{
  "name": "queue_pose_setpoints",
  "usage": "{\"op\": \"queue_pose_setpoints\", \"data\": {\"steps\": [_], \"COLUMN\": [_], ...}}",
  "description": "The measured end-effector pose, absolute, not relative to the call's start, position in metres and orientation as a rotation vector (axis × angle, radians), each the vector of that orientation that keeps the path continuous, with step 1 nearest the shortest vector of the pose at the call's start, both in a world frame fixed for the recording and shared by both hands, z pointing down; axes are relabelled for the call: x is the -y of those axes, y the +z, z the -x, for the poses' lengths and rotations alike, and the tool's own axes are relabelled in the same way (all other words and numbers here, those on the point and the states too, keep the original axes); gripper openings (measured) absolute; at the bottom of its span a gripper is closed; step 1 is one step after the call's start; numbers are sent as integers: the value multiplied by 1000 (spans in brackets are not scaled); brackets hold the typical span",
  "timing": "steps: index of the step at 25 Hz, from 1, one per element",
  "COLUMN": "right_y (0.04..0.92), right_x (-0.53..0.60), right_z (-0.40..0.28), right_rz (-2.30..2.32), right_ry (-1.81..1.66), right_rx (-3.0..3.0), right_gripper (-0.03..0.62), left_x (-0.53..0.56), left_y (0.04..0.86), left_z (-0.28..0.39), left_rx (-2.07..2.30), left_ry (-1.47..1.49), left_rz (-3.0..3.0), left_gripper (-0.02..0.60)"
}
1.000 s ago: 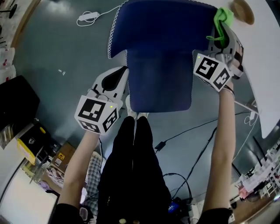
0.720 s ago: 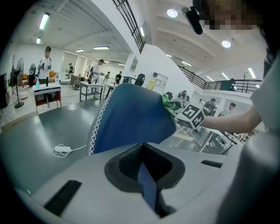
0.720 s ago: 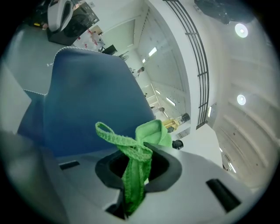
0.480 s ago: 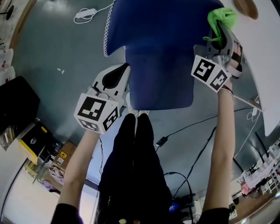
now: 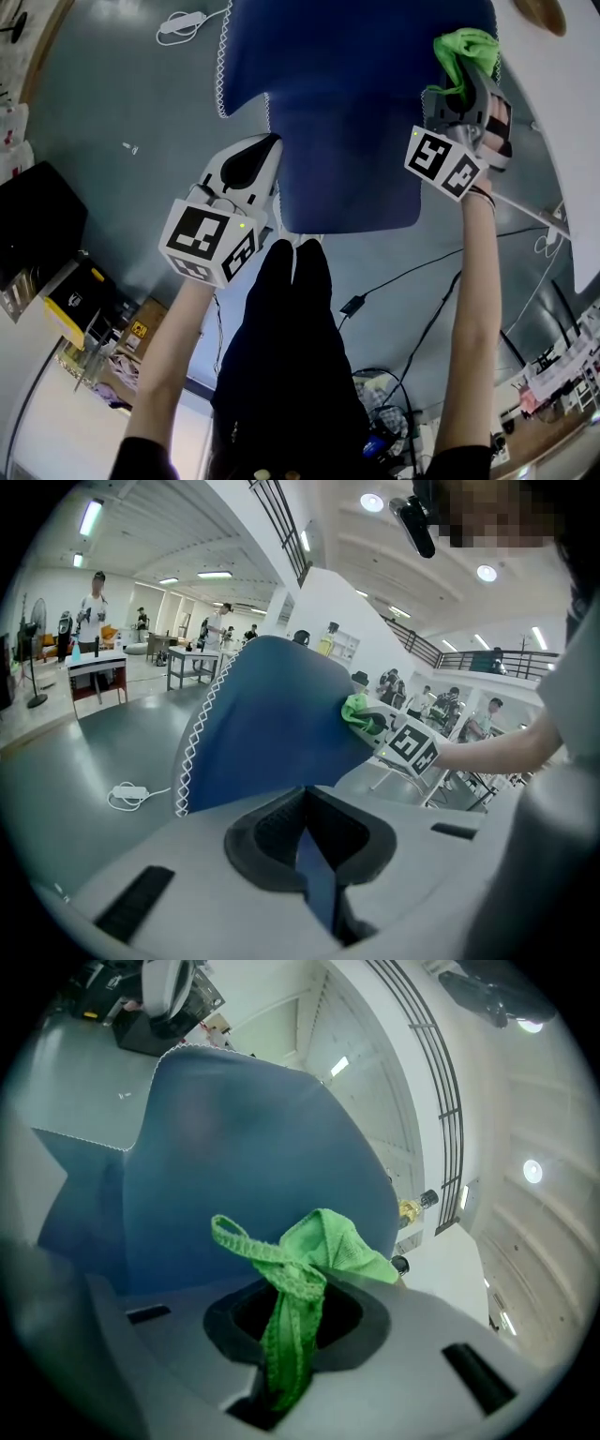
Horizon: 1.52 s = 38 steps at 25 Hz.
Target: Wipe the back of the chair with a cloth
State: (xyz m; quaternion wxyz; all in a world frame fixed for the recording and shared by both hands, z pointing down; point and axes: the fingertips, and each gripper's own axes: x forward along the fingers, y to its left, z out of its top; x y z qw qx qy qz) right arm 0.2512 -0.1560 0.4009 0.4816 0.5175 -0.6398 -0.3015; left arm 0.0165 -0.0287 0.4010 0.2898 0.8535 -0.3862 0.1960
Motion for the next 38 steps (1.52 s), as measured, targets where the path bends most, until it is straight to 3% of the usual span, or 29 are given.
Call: {"op": "queue_pose_setpoints", "data": {"steps": [16,31,38], "right_y": [433,548,558], "right_x": [150,116,119], "right_z": [-252,-236,-238], "right_rz": [-1346,-1127,-1135], "right_ry": [-763,-534,-540], "right_rx": [1613,1698,1693], "right_gripper": [55,54,54], "left_x": [27,21,14], "left_y": [424,443,446], "left_z": [-19,-23,-23], "left_rx": [1039,1027,1028], "left_ry": [554,577,576], "left_rz": [-2245,-2218,-2216], "left_gripper": [3,3,3]}}
